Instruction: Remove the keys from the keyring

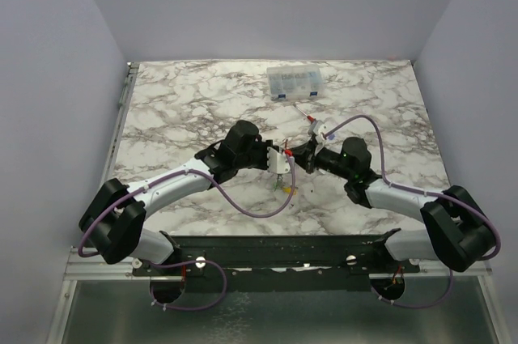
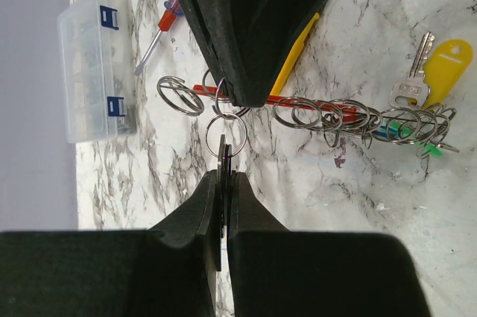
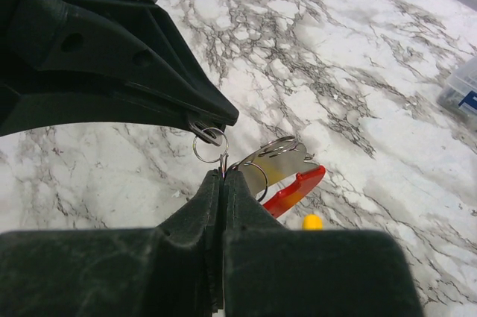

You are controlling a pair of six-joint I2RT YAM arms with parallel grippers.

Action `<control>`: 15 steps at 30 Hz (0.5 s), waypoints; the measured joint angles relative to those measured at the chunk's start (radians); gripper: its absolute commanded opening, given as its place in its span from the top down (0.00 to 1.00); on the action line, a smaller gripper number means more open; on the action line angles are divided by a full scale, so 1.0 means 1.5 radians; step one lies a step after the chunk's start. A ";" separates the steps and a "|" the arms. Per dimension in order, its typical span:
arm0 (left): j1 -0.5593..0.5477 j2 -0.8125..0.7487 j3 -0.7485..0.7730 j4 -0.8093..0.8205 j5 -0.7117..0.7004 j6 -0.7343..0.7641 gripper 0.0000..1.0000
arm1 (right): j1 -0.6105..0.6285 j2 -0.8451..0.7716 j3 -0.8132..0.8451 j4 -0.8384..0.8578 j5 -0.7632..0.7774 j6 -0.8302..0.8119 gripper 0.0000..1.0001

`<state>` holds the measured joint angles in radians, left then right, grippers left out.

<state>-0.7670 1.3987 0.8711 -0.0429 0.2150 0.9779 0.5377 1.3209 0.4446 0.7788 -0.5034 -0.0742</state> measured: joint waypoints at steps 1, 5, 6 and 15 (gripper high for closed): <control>0.000 0.000 -0.001 0.002 0.000 -0.005 1.00 | 0.001 -0.002 -0.004 0.005 0.002 0.003 0.99; 0.000 0.001 -0.002 0.009 0.001 -0.034 1.00 | 0.001 -0.007 -0.018 0.030 0.004 0.010 0.99; 0.000 0.005 -0.001 0.011 0.002 -0.045 1.00 | 0.001 -0.007 -0.021 0.036 0.004 0.012 0.99; 0.000 0.048 0.011 0.013 0.018 -0.114 1.00 | -0.001 -0.006 -0.048 0.076 0.019 0.010 0.99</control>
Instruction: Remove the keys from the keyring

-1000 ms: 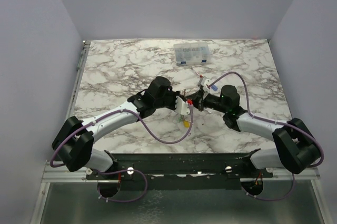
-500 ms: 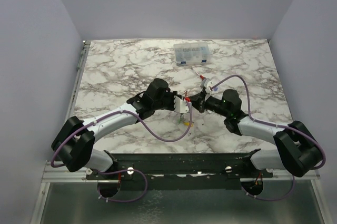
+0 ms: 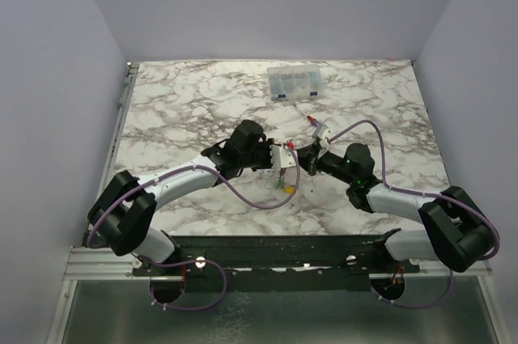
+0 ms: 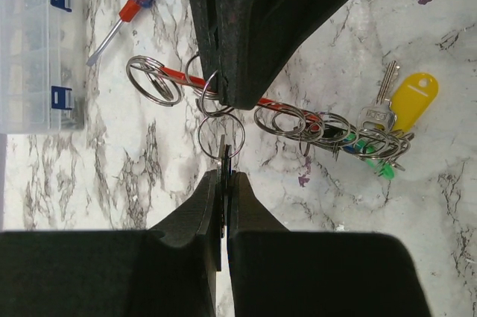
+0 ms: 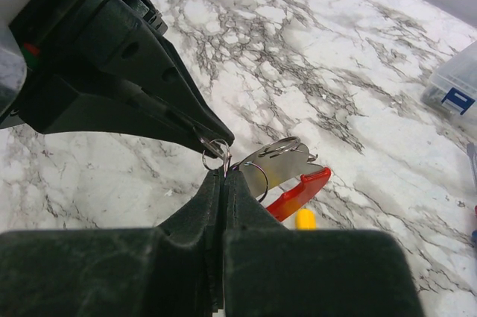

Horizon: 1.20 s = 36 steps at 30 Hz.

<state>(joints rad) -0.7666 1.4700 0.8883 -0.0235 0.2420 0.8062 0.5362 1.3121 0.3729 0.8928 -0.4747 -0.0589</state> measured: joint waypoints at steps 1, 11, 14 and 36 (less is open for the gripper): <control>0.000 0.001 0.000 0.000 0.002 -0.004 1.00 | 0.000 0.001 -0.001 0.005 0.000 -0.001 0.99; 0.001 0.012 0.008 0.000 0.022 -0.035 1.00 | -0.001 0.010 -0.012 0.054 -0.001 -0.014 0.99; 0.001 0.014 0.009 -0.001 0.027 -0.045 1.00 | -0.001 0.011 -0.013 0.061 -0.002 -0.014 0.99; 0.010 -0.012 0.015 -0.075 0.049 -0.096 0.59 | -0.009 0.015 -0.042 0.123 -0.043 -0.034 0.99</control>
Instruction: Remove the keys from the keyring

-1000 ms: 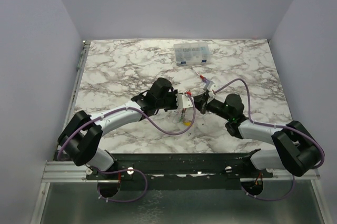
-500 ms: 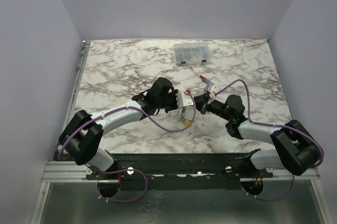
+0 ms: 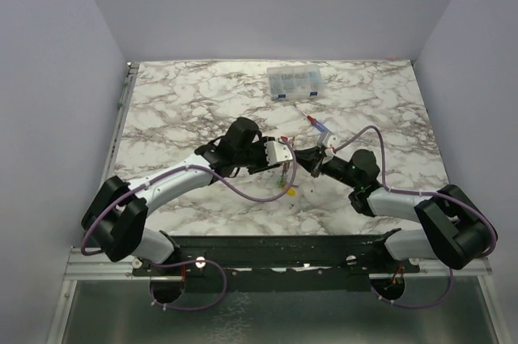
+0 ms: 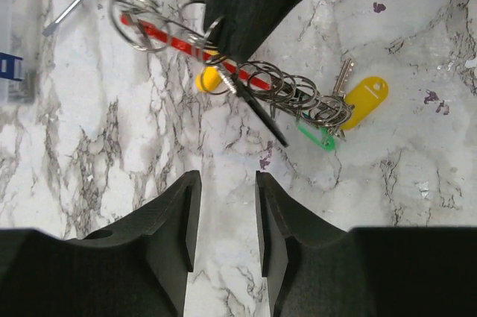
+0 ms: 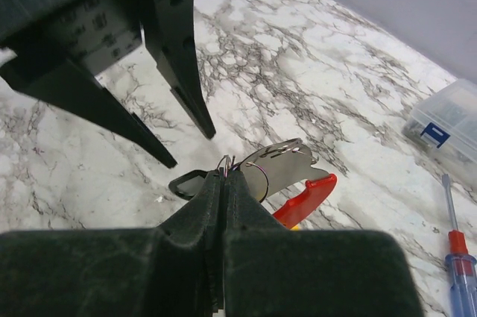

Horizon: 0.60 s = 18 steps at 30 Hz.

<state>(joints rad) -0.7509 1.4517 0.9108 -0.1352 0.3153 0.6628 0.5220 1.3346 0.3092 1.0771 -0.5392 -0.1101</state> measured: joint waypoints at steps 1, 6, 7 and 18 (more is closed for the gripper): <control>0.003 -0.009 0.000 -0.005 0.001 -0.001 0.59 | 0.000 0.000 -0.002 0.004 -0.002 -0.003 0.99; 0.011 -0.068 0.009 -0.018 0.021 0.000 0.62 | 0.000 0.000 -0.014 0.021 -0.027 -0.015 0.99; 0.011 -0.072 0.018 -0.019 0.031 0.002 0.64 | 0.000 0.001 -0.016 0.028 -0.035 -0.017 0.99; 0.011 -0.036 0.045 -0.021 0.137 0.076 0.82 | 0.000 0.014 -0.022 0.076 -0.084 -0.049 0.99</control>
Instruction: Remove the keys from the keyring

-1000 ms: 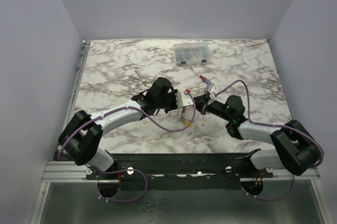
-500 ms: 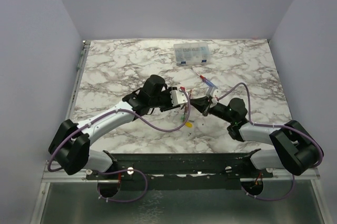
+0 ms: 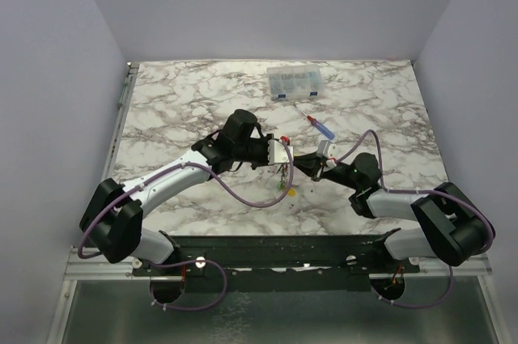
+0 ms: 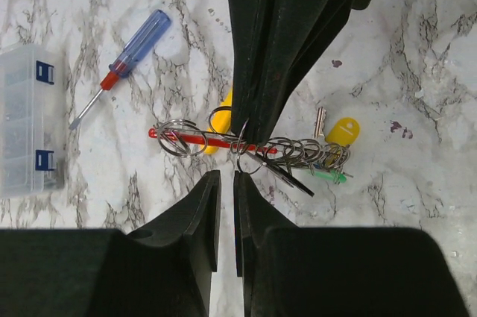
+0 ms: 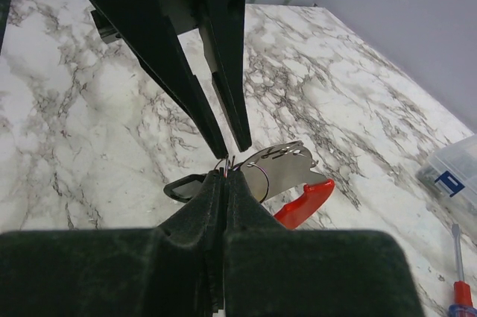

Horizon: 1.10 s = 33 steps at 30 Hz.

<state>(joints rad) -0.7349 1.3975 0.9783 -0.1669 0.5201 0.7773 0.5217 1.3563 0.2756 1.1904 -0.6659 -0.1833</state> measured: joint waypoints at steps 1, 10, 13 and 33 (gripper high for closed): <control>0.000 0.004 0.000 0.000 0.005 0.007 0.81 | 0.000 0.001 0.000 0.002 -0.003 -0.002 0.99; 0.001 0.021 0.005 -0.001 0.028 0.048 0.74 | 0.000 0.011 -0.003 0.015 -0.019 -0.019 0.99; 0.001 0.023 0.009 0.000 0.036 0.054 0.74 | 0.000 0.016 -0.003 0.017 -0.022 -0.023 0.99; 0.001 0.035 0.028 -0.024 0.057 0.058 1.00 | -0.003 0.023 -0.003 0.020 -0.024 -0.035 0.99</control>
<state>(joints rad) -0.7341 1.4494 1.0199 -0.2028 0.6056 0.8639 0.5171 1.3914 0.2718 1.2198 -0.7021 -0.2352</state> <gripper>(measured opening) 0.016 0.014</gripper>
